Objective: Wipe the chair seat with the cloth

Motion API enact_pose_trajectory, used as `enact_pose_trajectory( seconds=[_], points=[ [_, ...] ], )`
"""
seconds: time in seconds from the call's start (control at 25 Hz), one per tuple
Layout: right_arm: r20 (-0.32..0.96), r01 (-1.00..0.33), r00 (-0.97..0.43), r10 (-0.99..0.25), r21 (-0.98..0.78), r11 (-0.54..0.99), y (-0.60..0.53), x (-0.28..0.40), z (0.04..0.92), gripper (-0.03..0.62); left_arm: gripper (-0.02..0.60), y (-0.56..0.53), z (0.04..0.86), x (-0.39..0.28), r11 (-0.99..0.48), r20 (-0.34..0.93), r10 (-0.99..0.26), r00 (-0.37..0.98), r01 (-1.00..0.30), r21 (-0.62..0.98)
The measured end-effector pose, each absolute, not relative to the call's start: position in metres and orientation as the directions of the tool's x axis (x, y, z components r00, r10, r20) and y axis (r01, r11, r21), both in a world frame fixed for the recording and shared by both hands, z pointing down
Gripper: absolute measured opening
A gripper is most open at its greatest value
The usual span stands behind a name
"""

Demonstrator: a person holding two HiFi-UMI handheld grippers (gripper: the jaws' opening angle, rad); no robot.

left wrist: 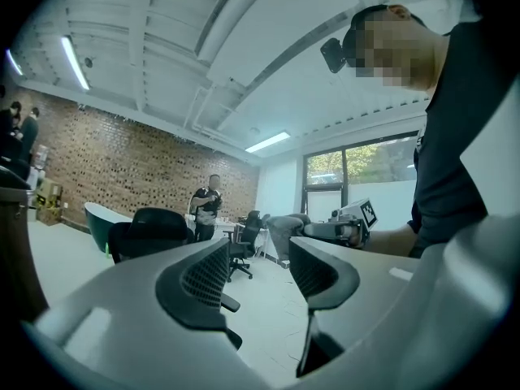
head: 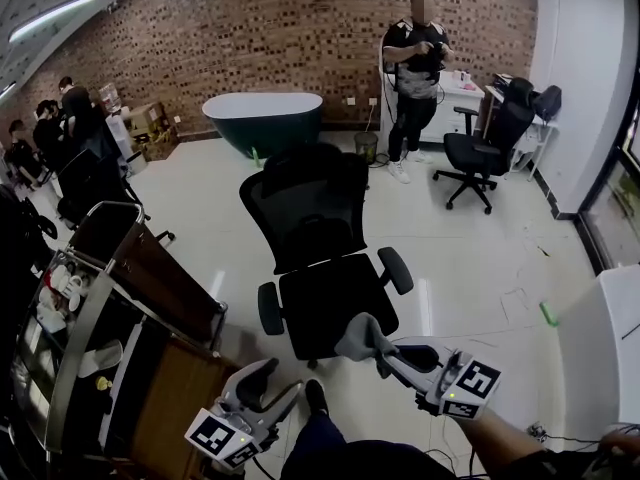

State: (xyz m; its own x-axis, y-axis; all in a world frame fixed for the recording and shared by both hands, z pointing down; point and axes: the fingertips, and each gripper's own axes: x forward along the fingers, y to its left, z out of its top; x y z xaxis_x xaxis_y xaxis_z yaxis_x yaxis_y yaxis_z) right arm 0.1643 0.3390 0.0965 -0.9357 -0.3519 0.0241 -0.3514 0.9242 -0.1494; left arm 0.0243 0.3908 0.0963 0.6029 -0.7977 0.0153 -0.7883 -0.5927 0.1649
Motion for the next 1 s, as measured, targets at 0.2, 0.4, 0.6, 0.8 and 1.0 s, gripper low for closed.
enact_pose_trajectory(
  seconds=[0.2,0.4,0.6,0.8,1.0],
  points=[
    [0.047,-0.363,-0.932,-0.36,-0.136,0.922,0.272,0.12,0.105,0.02,0.252,0.315,0.117,-0.015,-0.604,0.018,-0.787,0.617,-0.775,0.188],
    [0.106,-0.407,-0.913,-0.395,-0.162,0.899,0.184,0.063,0.124,0.02,0.252,0.22,0.137,-0.07,-0.63,0.04,-0.754,0.655,-0.739,0.239],
    [0.167,-0.445,-0.893,-0.418,-0.18,0.877,0.105,0.003,0.146,0.02,0.252,0.144,0.163,-0.123,-0.637,0.092,-0.722,0.686,-0.711,0.298],
    [0.22,-0.476,-0.874,-0.432,-0.22,0.852,0.046,-0.029,0.186,0.02,0.252,0.092,0.203,-0.151,-0.617,0.114,-0.725,0.679,-0.714,0.329],
    [0.339,-0.506,-0.844,-0.416,-0.242,0.828,-0.01,-0.051,0.267,0.02,0.252,0.052,0.274,-0.176,-0.547,0.179,-0.737,0.652,-0.73,0.409]
  ],
)
